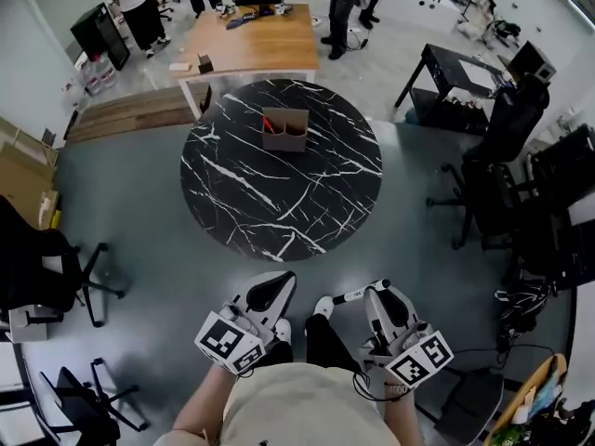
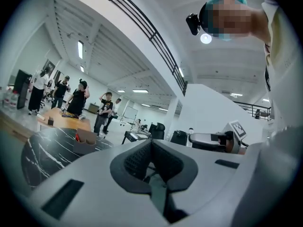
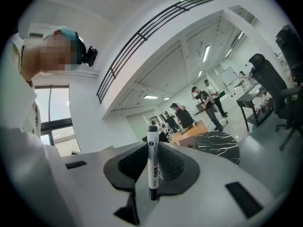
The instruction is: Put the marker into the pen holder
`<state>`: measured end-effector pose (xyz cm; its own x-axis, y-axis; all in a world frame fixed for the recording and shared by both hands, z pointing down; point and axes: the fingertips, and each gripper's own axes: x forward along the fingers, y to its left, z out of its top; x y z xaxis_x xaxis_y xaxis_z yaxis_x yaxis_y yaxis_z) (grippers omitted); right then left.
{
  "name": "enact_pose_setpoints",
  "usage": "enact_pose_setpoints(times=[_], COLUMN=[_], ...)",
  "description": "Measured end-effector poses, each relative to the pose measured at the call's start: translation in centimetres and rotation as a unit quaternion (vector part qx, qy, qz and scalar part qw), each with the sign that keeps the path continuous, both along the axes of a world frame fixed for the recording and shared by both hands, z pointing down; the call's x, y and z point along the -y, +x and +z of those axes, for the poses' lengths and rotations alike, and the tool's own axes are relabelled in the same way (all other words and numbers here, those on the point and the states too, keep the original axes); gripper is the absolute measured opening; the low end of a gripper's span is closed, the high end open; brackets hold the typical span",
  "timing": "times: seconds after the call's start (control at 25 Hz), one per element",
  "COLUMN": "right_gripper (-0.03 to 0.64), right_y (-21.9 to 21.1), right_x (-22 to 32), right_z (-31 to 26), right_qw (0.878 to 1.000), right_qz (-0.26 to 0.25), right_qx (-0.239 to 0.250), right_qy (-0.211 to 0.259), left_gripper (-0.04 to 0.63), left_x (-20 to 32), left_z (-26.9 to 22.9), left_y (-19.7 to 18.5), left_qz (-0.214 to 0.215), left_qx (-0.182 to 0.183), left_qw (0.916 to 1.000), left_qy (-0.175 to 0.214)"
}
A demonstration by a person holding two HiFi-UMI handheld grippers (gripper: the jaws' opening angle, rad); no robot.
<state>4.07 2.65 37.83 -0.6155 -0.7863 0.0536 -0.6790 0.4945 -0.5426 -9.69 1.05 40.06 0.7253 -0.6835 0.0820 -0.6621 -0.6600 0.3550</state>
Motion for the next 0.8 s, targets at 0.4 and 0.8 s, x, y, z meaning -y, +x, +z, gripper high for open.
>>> enact_pose_setpoints(times=[0.4,0.8], right_gripper=[0.08,0.08], right_y=[1.2,-0.4], right_x=[11.8,18.6], right_z=[0.1,0.5], right_qw=[0.993,0.987], right_qz=[-0.114,-0.16], right_qx=[0.014,0.021], right_qy=[0.012,0.005], left_gripper=[0.012,0.012], left_x=[9.2,14.0], left_z=[-1.3,-0.6], left_y=[2.5,2.0], left_qz=[-0.097,-0.14], left_qx=[-0.013,0.026], left_qw=[0.9951,0.9898], left_qy=[-0.011,-0.005])
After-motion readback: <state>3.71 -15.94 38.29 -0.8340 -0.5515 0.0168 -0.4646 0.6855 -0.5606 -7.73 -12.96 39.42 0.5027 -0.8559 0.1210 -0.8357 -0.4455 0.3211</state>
